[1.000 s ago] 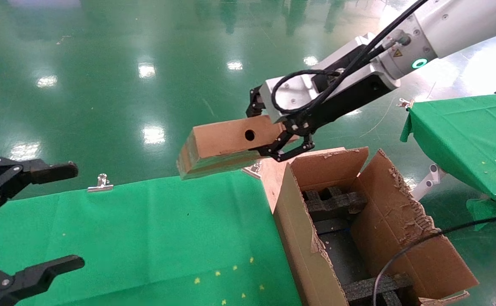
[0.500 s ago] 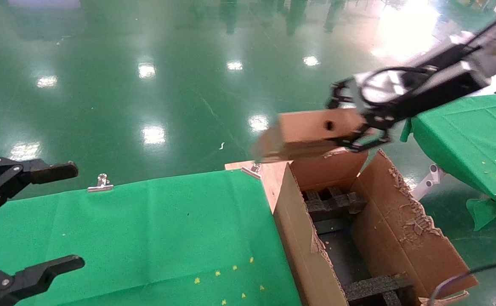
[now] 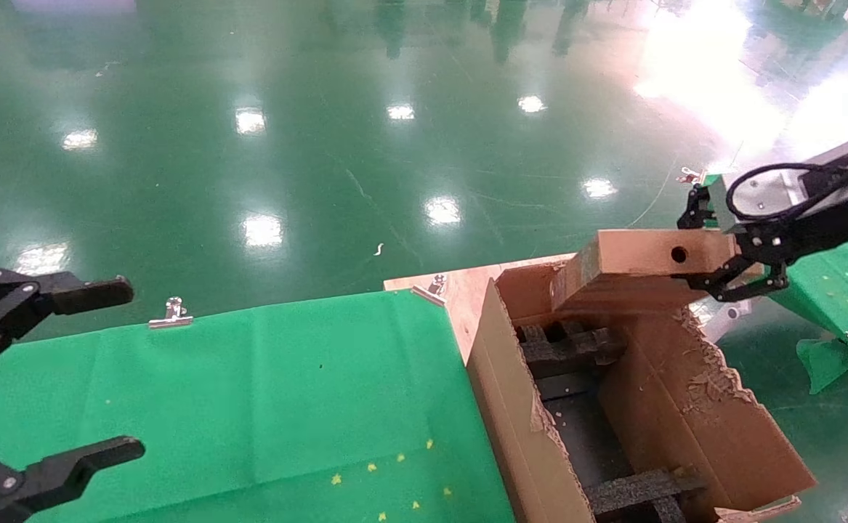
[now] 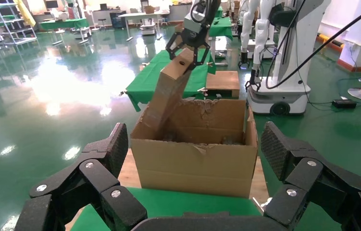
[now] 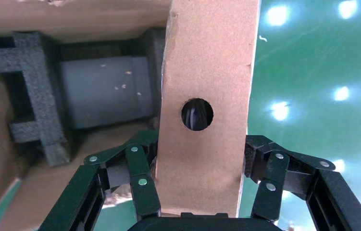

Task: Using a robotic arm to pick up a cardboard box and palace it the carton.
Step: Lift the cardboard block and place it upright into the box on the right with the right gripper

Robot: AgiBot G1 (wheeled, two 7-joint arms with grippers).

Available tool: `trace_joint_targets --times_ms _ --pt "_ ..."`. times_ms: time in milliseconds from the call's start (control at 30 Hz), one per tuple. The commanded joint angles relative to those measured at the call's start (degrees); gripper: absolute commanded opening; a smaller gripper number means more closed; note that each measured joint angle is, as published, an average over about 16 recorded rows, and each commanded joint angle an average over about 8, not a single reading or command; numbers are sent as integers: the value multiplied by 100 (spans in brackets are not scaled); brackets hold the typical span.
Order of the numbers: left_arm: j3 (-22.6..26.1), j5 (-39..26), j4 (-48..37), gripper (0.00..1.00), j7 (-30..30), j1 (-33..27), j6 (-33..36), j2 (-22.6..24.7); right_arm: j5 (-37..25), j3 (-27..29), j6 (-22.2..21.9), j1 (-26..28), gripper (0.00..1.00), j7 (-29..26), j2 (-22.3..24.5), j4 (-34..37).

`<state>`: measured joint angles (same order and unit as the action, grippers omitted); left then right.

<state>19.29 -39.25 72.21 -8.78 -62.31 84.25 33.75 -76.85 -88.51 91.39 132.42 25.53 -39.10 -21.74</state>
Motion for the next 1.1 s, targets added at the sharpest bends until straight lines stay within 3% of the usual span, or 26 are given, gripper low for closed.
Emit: trace_joint_targets --times_ms 33,267,400,1100 --pt "0 0 0 100 0 0 0 0 69 -117 0 -10 0 21 40 74" --pt "0 1 -1 100 0 1 -1 -1 139 -221 -42 -56 0 -43 76 142" --pt "0 1 -2 100 0 1 -1 -1 291 -254 -72 -262 0 -393 125 220" --pt "2 2 -3 100 1 0 -1 -1 853 -331 -480 -1071 0 -4274 376 1109"
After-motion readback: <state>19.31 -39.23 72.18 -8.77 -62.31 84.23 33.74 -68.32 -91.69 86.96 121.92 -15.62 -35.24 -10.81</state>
